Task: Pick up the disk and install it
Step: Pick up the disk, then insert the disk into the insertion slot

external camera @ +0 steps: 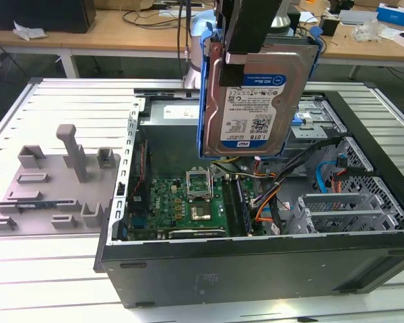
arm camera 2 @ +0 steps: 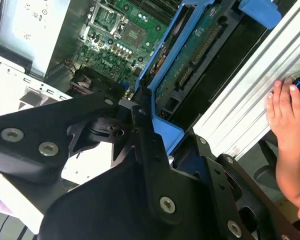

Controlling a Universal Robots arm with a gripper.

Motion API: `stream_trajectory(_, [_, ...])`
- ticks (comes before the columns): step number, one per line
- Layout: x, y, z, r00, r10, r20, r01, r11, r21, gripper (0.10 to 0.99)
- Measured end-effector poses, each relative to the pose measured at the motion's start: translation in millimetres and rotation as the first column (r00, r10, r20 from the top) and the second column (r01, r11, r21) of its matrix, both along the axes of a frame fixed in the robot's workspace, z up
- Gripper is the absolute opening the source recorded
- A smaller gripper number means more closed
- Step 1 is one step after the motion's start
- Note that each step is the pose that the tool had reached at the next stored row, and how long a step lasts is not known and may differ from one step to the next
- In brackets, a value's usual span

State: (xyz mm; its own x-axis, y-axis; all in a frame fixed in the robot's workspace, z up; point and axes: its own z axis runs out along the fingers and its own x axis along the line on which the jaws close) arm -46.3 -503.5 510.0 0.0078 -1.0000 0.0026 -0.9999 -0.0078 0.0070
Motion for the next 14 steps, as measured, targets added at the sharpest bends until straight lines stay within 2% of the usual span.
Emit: stream_trajectory(14, [0.3,0.0,-0.1,1.0000,0.000,0.0000,0.000,1.0000,0.000,0.369])
